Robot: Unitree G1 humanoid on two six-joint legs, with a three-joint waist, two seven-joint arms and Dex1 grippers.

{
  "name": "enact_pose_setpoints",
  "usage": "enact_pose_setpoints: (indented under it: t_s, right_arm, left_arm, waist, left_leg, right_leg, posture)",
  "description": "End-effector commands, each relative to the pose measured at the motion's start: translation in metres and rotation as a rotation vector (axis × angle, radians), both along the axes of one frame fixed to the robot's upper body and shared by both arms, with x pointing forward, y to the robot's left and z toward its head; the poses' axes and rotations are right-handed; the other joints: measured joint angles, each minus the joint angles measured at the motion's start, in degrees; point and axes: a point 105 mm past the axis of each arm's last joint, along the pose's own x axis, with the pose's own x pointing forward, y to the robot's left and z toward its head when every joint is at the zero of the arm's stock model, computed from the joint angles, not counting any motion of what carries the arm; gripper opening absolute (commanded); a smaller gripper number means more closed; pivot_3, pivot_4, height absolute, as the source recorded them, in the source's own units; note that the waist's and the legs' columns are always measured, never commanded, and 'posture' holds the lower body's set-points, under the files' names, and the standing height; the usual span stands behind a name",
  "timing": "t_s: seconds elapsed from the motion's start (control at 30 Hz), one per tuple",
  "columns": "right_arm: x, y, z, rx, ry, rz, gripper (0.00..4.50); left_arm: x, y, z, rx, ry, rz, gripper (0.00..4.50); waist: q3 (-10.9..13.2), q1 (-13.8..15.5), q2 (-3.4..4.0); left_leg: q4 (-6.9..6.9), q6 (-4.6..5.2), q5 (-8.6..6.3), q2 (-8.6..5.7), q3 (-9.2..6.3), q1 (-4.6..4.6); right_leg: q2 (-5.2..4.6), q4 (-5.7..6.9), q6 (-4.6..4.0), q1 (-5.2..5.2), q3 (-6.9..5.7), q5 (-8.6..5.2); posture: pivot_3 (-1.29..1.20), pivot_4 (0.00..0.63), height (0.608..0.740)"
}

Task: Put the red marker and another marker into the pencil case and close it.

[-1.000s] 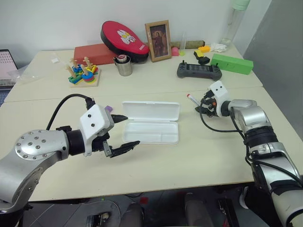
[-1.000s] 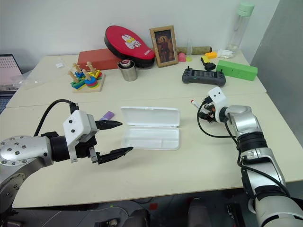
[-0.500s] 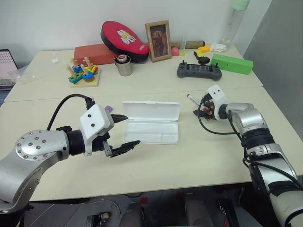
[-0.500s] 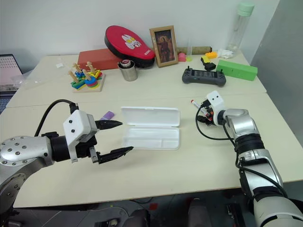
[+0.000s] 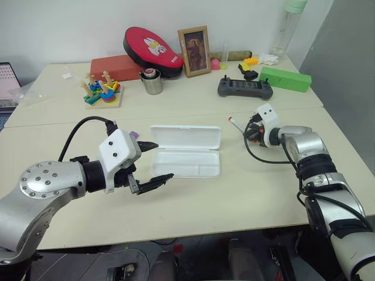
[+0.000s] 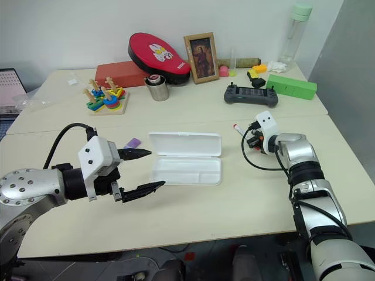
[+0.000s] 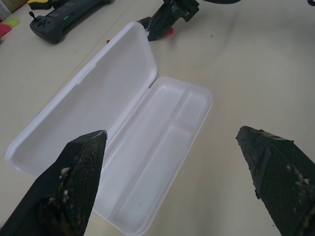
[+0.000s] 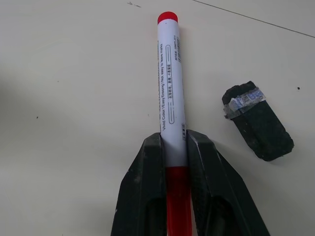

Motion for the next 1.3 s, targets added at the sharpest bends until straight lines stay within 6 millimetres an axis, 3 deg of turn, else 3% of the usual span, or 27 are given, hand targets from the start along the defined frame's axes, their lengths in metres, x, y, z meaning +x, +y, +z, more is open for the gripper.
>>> enact_pose_setpoints:
  t_s: [0.03,0.27,0.53,0.7,0.83,0.9,1.07,1.17,1.3]
  right_arm:
    - [-0.001,0.003,0.004,-0.007,-0.015,0.024,0.27]
    - [-0.002,-0.002,0.012,-0.029,-0.045,0.029,0.27]
    - [-0.015,-0.002,0.054,-0.056,-0.162,0.096,0.27]
    - [-0.040,0.012,0.095,-0.043,-0.243,0.237,0.27]
    - [-0.086,0.043,0.121,0.019,-0.297,0.518,0.27]
    - [-0.106,0.054,0.120,0.020,-0.292,0.634,0.27]
    - [-0.132,0.078,0.099,-0.013,-0.246,0.808,0.27]
    - [-0.129,0.091,0.079,-0.064,-0.236,0.843,0.27]
    - [-0.121,0.098,0.068,-0.111,-0.253,0.842,0.27]
  left_arm:
    - [-0.001,-0.003,0.008,0.001,-0.048,-0.008,4.50]
    - [0.001,-0.005,0.013,-0.010,-0.067,-0.009,4.50]
    - [0.001,-0.004,0.016,-0.014,-0.075,-0.004,4.50]
    - [0.002,0.001,0.016,-0.008,-0.070,0.011,4.50]
    - [0.006,0.012,0.018,0.006,-0.076,0.049,4.50]
    - [0.007,0.016,0.018,0.014,-0.078,0.060,4.50]
    - [0.008,0.018,0.023,0.028,-0.087,0.056,4.50]
    - [0.010,0.019,0.023,0.038,-0.093,0.060,4.50]
    - [0.011,0.019,0.023,0.040,-0.093,0.060,4.50]
  waist:
    - [0.00,0.00,0.00]
    - [0.00,0.00,0.00]
    - [0.01,0.04,0.02]
    - [0.04,0.14,0.06]
    - [0.04,0.15,0.06]
    - [0.03,0.21,0.05]
    - [0.03,0.39,0.04]
    - [0.03,0.33,0.04]
    - [0.03,0.28,0.05]
  left_leg:
    - [0.00,0.00,0.00,0.00,0.00,0.00]
    - [0.00,0.00,0.00,0.00,0.00,-0.01]
    - [-0.01,-0.01,0.00,0.00,0.00,-0.06]
    - [0.00,0.00,0.00,0.00,0.00,-0.07]
    - [-0.02,0.01,-0.01,0.00,0.00,-0.06]
    - [-0.02,0.01,-0.01,0.00,0.00,-0.07]
    - [0.01,0.01,-0.01,0.00,0.00,-0.07]
    - [0.02,0.03,0.01,0.00,0.00,-0.03]
    - [0.02,0.05,0.03,0.00,0.00,-0.02]
  right_leg:
    - [0.00,0.00,0.00,0.00,0.00,0.00]
    - [0.00,0.00,0.00,0.00,0.00,0.00]
    - [0.00,-0.05,0.00,-0.03,0.00,0.00]
    - [0.00,-0.03,0.00,-0.03,0.00,0.00]
    - [0.00,-0.04,0.00,-0.04,0.00,-0.01]
    - [0.00,-0.06,0.01,-0.03,-0.01,-0.01]
    - [-0.01,-0.02,0.03,-0.01,-0.01,0.00]
    - [0.00,0.01,0.04,-0.01,-0.01,0.00]
    - [0.00,0.02,0.06,-0.01,-0.01,0.02]
  posture:
    - [0.00,0.150,0.740]
    - [0.00,0.150,0.740]
    - [0.00,0.150,0.740]
    - [0.00,0.150,0.740]
    - [0.00,0.150,0.740]
    - [0.00,0.150,0.740]
    - [0.00,0.150,0.740]
    - [0.00,0.150,0.740]
    - [0.00,0.150,0.740]
